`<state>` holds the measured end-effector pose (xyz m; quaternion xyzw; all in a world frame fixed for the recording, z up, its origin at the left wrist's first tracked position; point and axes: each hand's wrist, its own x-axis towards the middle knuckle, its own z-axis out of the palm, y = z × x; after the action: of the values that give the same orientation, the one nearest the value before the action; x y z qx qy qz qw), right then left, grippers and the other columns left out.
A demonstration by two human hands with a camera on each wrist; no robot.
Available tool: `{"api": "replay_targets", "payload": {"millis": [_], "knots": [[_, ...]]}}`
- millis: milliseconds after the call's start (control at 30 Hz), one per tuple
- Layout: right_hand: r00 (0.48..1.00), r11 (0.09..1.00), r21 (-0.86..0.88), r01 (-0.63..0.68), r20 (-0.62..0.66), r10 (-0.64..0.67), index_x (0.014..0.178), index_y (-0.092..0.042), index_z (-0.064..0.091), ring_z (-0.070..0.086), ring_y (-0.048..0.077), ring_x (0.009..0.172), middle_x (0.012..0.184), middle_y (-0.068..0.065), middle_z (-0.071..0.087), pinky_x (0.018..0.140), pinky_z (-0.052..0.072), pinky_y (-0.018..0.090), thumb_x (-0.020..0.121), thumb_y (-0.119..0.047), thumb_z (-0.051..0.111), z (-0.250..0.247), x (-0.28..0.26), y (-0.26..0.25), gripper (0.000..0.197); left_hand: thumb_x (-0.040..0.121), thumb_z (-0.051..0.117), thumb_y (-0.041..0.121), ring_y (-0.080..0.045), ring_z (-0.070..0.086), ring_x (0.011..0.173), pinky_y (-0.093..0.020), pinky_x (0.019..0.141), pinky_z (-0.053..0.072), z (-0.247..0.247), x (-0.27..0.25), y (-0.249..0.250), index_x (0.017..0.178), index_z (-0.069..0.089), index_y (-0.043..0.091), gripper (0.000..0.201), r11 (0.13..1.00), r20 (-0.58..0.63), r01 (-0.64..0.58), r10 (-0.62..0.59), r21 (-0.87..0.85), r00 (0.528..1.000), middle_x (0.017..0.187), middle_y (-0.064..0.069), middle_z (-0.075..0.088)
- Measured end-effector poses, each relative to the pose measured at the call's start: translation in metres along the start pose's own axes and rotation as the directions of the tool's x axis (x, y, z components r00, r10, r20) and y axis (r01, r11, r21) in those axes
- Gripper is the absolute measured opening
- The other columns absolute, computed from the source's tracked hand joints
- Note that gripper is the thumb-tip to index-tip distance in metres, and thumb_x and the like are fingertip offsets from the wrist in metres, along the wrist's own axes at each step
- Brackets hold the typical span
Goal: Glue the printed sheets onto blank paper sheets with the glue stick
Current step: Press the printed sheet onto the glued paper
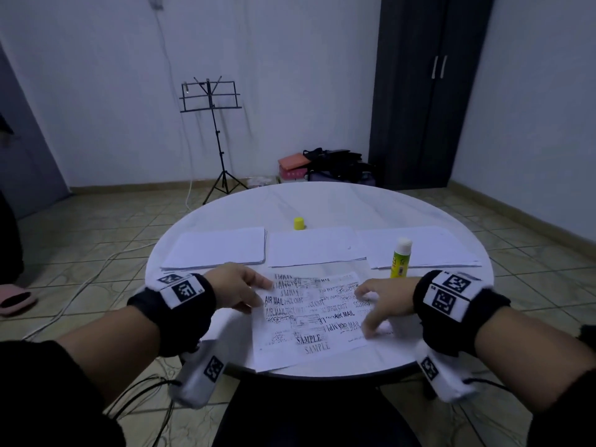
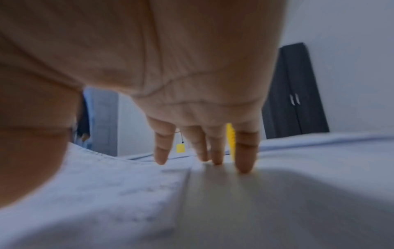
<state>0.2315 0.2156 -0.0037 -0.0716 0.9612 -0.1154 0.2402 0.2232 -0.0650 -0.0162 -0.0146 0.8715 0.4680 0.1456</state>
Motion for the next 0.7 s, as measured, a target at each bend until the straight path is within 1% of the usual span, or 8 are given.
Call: {"api": "replay_targets", "payload": {"millis": [100,167,267,333,433,500,600,700], "knots": [[0.997,0.987,0.161,0.01,-0.08,0.003,0.133,-0.021,0.049,0.049,0.011,0.109,0.128,-0.006,0.05,0.092,0.039,0.022,0.082,-0.04,0.069,-0.004,0.001,-0.008,0.058,0.08,0.065,-0.011,-0.008,0.062,0.059,-0.014,0.061,0.055,-0.007,-0.003,0.003,0.099,0.07,0.014,0.032,0.994,-0.121,-0.113,0.113,0.008,0.986,0.082,0.0,0.066],[0.994,0.967,0.255,-0.007,-0.108,0.035,0.128,-0.016,0.056,0.054,0.008,0.086,0.113,-0.006,0.055,0.072,0.041,0.018,0.084,-0.04,0.067,-0.006,0.006,-0.013,0.052,0.08,0.066,-0.011,-0.004,0.062,0.055,-0.014,0.061,0.055,-0.014,-0.002,0.004,0.091,0.071,0.013,0.027,0.988,-0.178,-0.153,0.147,-0.023,0.973,0.08,0.001,0.067],[0.976,0.932,0.354,-0.076,-0.163,0.142,0.118,-0.01,0.061,0.053,0.015,0.062,0.083,0.004,0.061,0.054,0.039,0.022,0.085,-0.038,0.066,-0.007,0.018,-0.021,0.044,0.08,0.067,-0.01,-0.011,0.064,0.064,-0.021,0.071,0.058,-0.023,0.004,0.004,0.084,0.072,0.013,0.023,0.986,-0.254,-0.158,0.141,-0.05,0.957,0.085,-0.002,0.07],[0.971,0.94,0.334,-0.071,-0.193,0.142,0.12,-0.005,0.059,0.062,0.02,0.089,0.103,0.01,0.065,0.073,0.048,0.024,0.089,-0.03,0.063,-0.01,0.029,-0.026,0.04,0.081,0.068,-0.007,-0.011,0.065,0.063,-0.022,0.074,0.057,-0.028,0.014,0.004,0.082,0.073,0.014,0.022,0.989,-0.294,-0.141,0.121,-0.047,0.948,0.09,-0.007,0.071],[0.949,0.95,0.298,-0.097,-0.261,0.178,0.126,-0.002,0.057,0.053,0.027,0.119,0.128,0.014,0.057,0.095,0.043,0.029,0.091,-0.017,0.054,-0.019,0.043,-0.037,0.038,0.082,0.067,-0.001,-0.013,0.067,0.069,-0.013,0.066,0.052,-0.034,0.031,0.014,0.105,0.071,0.01,0.026,0.994,-0.297,-0.1,0.111,0.054,0.948,0.095,-0.008,0.071],[0.929,0.953,0.28,-0.115,-0.31,0.203,0.126,-0.001,0.055,0.054,0.029,0.117,0.13,0.016,0.054,0.092,0.044,0.03,0.09,-0.014,0.051,-0.027,0.055,-0.043,0.038,0.081,0.07,0.007,-0.015,0.066,0.076,-0.017,0.068,0.052,-0.036,0.044,0.025,0.12,0.063,0.015,0.041,0.978,-0.245,-0.066,0.114,0.198,0.963,0.104,-0.009,0.07],[0.906,0.96,0.2,-0.195,-0.338,0.254,0.124,-0.003,0.049,0.054,0.028,0.111,0.132,0.015,0.038,0.089,0.044,0.029,0.092,-0.013,0.046,-0.043,0.076,-0.051,0.034,0.075,0.078,0.016,-0.019,0.059,0.105,-0.024,0.087,0.047,-0.037,0.072,0.042,0.128,0.054,0.02,0.058,0.915,-0.156,-0.042,0.113,0.4,0.981,0.125,-0.007,0.06],[0.916,0.961,0.147,-0.234,-0.299,0.269,0.097,-0.009,0.055,0.052,0.026,0.101,0.105,0.011,0.048,0.097,0.039,0.033,0.093,-0.014,0.044,-0.057,0.095,-0.059,0.013,0.074,0.08,0.026,-0.022,0.047,0.127,-0.028,0.101,0.038,-0.034,0.103,0.056,0.139,0.043,0.012,0.077,0.845,-0.079,0.0,0.05,0.535,0.996,0.14,-0.007,0.048]]}}
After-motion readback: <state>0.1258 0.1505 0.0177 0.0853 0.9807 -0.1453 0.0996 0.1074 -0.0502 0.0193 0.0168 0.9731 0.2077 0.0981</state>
